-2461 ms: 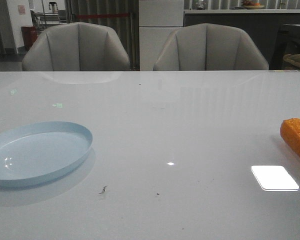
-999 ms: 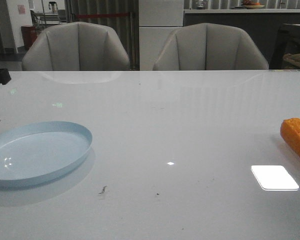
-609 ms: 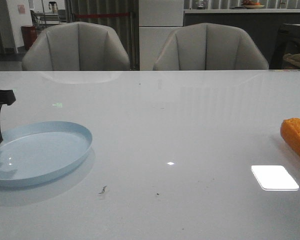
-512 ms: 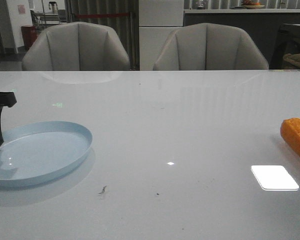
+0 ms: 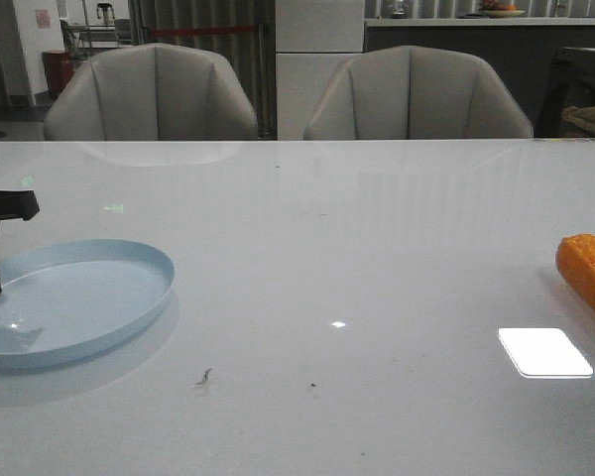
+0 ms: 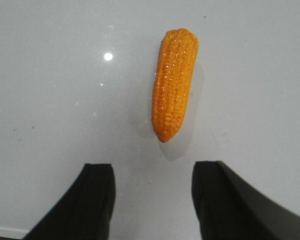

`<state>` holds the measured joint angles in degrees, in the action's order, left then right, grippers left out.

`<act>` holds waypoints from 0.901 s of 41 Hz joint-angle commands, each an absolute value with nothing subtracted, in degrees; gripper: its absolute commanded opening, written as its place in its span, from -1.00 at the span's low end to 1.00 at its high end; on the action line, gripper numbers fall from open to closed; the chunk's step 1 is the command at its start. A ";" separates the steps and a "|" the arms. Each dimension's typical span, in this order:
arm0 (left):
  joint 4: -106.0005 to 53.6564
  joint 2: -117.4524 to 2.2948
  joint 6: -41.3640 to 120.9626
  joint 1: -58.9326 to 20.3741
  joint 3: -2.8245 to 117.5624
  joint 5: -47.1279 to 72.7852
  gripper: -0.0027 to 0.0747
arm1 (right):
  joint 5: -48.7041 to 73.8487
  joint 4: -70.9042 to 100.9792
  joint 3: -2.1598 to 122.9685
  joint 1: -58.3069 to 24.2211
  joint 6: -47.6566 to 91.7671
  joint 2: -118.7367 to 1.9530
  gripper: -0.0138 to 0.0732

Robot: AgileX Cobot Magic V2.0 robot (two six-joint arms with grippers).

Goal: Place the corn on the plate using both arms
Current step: 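Grasp the rim of the pale blue plate with the left gripper, then lift the plate and carry it toward the table center, lower it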

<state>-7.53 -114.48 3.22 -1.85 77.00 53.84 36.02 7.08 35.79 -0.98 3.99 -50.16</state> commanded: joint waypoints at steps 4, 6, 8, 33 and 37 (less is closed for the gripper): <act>-7.48 -112.57 2.85 -1.93 78.04 54.43 -0.68 | 33.00 7.51 37.96 -1.03 4.06 -49.97 0.37; -7.57 -112.57 2.85 -1.93 78.04 54.56 -0.71 | 33.06 7.51 37.96 -1.03 4.06 -49.97 0.37; -7.60 -112.57 2.85 -1.93 78.17 54.88 -0.71 | 33.06 7.51 37.96 -1.03 4.06 -49.97 0.37; -25.55 -112.57 6.28 -3.34 104.61 72.27 -0.71 | 33.06 7.51 37.96 -1.03 4.06 -49.97 0.37; -27.12 -112.57 6.28 -5.65 108.11 72.29 -0.71 | 33.06 7.51 37.96 -1.03 4.06 -49.97 0.37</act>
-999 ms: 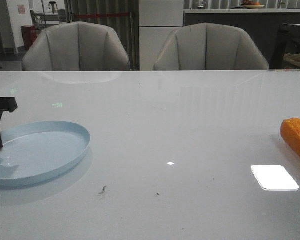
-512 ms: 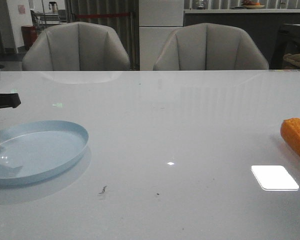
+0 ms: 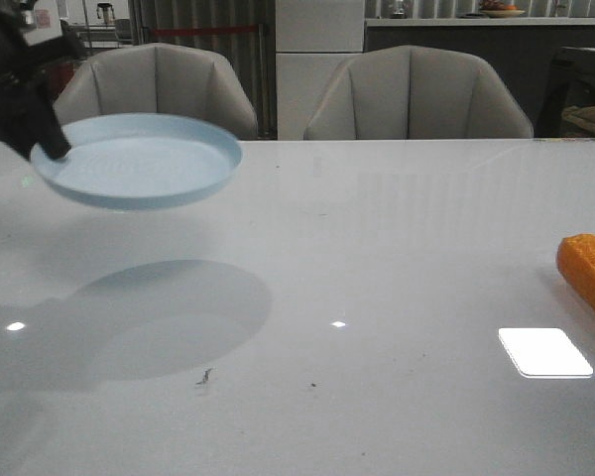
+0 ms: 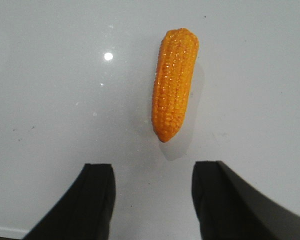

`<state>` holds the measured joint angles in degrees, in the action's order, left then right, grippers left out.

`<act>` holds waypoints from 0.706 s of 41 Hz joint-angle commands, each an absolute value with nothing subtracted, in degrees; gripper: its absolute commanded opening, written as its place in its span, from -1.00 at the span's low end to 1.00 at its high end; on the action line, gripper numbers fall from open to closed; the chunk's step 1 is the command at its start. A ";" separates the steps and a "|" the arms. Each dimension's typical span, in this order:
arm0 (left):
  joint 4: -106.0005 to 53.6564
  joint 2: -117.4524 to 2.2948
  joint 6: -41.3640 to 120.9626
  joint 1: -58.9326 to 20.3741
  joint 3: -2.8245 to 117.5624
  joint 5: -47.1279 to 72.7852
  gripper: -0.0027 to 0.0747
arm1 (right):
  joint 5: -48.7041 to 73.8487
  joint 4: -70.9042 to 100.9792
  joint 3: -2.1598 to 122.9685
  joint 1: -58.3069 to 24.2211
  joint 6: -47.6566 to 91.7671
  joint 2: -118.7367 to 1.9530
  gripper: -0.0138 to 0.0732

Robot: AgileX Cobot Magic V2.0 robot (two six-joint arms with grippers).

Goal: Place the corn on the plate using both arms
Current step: 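Lift the plate and carry it toward the table center, lower it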

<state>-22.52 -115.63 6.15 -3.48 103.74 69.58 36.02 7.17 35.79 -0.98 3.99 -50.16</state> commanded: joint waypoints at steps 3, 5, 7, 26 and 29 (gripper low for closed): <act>-27.21 -112.57 6.28 -7.99 109.40 72.29 -0.71 | 33.06 7.51 37.96 -1.03 4.06 -49.97 0.37; -27.21 -112.57 6.28 -10.02 109.84 72.29 -0.71 | 33.06 7.51 37.96 -1.03 4.06 -49.97 0.37; -27.21 -112.57 6.28 -11.44 109.84 72.09 -0.71 | 33.06 7.51 37.96 -1.03 4.06 -49.97 0.37; -17.58 -119.75 3.69 -25.84 109.84 71.99 -0.71 | 33.06 7.51 37.96 -1.03 4.06 -49.97 0.37; -14.99 -120.97 3.69 -26.95 109.84 72.12 -0.71 | 33.23 7.51 37.96 -1.03 4.06 -49.97 0.37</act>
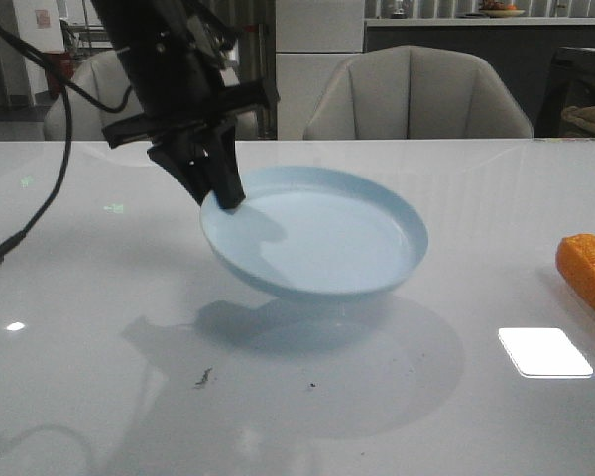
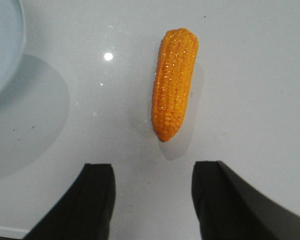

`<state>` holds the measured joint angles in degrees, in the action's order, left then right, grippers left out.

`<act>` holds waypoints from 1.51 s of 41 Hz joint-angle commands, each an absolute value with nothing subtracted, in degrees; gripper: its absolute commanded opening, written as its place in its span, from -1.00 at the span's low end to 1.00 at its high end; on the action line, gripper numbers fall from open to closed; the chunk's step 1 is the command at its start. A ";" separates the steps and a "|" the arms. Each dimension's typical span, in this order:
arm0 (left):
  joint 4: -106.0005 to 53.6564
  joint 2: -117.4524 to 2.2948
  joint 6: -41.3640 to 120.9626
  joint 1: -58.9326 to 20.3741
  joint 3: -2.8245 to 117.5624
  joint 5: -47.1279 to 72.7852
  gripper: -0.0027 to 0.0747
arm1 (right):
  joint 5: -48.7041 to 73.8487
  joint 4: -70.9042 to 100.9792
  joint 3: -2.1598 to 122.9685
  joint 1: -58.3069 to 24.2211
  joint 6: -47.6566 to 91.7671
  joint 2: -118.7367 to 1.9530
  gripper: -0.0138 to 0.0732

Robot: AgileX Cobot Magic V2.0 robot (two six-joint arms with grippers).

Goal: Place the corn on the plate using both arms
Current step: 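Lift the plate and carry it toward the table center, lower it, then open the left gripper and raise it away from the plate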

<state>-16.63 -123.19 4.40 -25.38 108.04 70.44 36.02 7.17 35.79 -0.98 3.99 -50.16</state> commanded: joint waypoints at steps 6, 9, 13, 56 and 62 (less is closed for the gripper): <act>-13.04 -122.22 4.75 -27.83 109.84 72.12 -0.70 | 33.47 7.51 37.96 -1.03 4.06 -49.97 0.37; -12.01 -122.49 4.85 -27.96 109.84 71.65 -0.70 | 33.47 7.51 37.96 -1.03 4.06 -49.97 0.37; -10.93 -122.49 6.35 -27.96 109.84 71.07 -0.62 | 33.47 7.51 37.96 -1.03 4.06 -49.97 0.37; 2.75 -119.66 4.40 -27.17 139.34 72.19 -0.60 | 33.70 7.51 37.96 -1.03 4.06 -49.97 0.37; 12.87 -115.48 0.42 -26.47 142.99 72.19 -0.60 | 34.59 7.51 37.96 -1.03 4.06 -49.97 0.37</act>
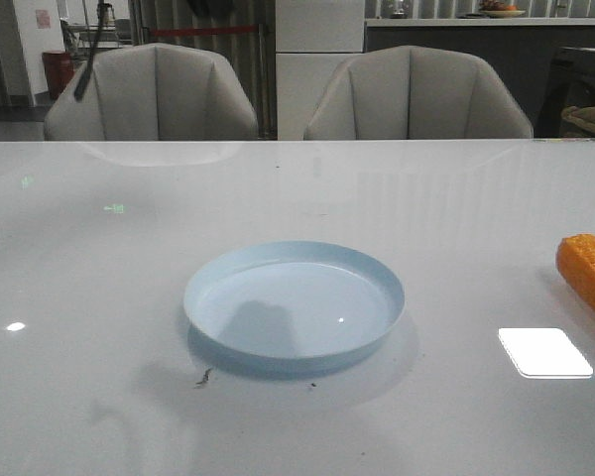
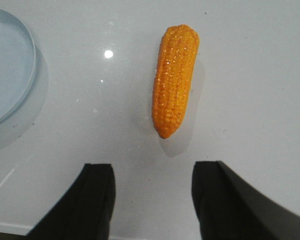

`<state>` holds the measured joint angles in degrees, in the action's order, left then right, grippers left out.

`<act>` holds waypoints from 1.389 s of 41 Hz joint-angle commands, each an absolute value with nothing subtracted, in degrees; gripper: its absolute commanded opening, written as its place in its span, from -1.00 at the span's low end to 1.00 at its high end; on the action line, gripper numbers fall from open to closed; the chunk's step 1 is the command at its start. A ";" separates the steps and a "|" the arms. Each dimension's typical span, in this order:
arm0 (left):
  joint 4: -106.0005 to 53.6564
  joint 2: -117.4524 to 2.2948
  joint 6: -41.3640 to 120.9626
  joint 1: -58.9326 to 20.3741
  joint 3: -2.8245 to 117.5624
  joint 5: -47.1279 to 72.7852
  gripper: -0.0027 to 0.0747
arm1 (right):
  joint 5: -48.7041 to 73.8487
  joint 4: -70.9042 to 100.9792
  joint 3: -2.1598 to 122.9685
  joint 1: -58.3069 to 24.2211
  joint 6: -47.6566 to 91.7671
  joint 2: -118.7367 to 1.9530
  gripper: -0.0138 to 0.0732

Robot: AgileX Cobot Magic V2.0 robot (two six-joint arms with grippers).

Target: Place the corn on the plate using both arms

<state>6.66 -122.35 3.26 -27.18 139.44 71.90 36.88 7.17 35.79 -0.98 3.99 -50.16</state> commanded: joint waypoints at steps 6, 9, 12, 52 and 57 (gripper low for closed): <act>21.17 -109.22 0.00 -25.58 142.99 72.19 -0.60 | 35.61 7.51 37.96 -1.03 4.06 -49.97 0.37; 21.04 -105.96 0.00 -23.90 142.99 72.08 -0.60 | 35.53 7.51 37.96 -1.03 4.06 -49.97 0.37; 21.04 -102.85 0.00 -21.72 142.35 72.08 -0.60 | 35.48 7.51 37.96 -1.03 4.06 -49.97 0.37; 0.54 -44.72 0.40 -3.65 38.20 27.12 -0.60 | 35.22 7.46 37.96 -1.03 4.06 -49.97 0.37; -0.72 -41.97 0.40 -3.65 33.23 24.90 -0.60 | 34.58 7.46 37.96 -1.03 4.10 -50.05 0.37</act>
